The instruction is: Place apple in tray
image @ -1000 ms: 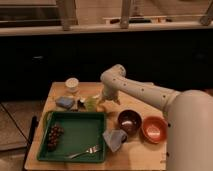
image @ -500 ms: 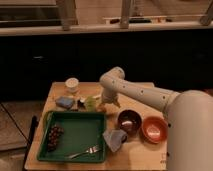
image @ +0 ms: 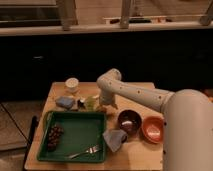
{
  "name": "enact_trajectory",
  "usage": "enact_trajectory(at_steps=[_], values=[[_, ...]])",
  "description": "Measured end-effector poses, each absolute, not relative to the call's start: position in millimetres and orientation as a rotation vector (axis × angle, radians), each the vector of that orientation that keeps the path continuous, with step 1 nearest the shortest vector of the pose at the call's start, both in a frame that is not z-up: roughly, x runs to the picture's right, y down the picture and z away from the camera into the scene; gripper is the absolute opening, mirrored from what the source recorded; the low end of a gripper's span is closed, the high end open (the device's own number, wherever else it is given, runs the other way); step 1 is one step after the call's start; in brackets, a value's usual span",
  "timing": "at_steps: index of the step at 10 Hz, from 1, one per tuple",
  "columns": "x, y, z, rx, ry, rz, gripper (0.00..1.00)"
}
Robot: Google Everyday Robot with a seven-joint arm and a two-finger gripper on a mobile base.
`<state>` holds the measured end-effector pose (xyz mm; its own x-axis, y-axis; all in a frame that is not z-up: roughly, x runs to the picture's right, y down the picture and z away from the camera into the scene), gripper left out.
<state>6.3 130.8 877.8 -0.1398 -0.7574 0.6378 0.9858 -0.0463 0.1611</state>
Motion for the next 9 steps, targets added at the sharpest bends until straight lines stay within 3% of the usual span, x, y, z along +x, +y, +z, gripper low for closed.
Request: enact_trajectory(at_steps=[2, 6, 9], values=[[4.1, 131.5, 881.1, -0.451, -0.678, -1.595, 0.49], [6.1, 135.5, 888.9, -0.46, -0.706, -1.564, 0.06], [5.8, 135.3, 889.0, -0.46, -0.704, -1.567, 0.0]])
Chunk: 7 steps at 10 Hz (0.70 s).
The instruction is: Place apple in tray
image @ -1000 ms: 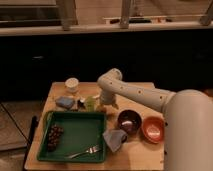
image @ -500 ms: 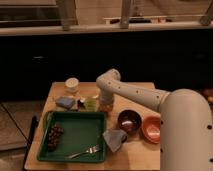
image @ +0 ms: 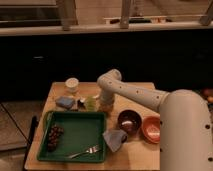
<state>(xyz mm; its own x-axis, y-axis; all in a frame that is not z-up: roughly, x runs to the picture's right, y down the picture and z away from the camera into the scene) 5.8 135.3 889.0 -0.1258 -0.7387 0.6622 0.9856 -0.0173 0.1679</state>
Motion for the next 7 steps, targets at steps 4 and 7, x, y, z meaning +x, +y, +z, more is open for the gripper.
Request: enact_trajectory(at_steps=[4, 7], values=[[33, 112, 888, -0.456, -0.639, -1.529, 0.0], [40, 97, 885, -0.459, -0.609, -1.508, 0.0]])
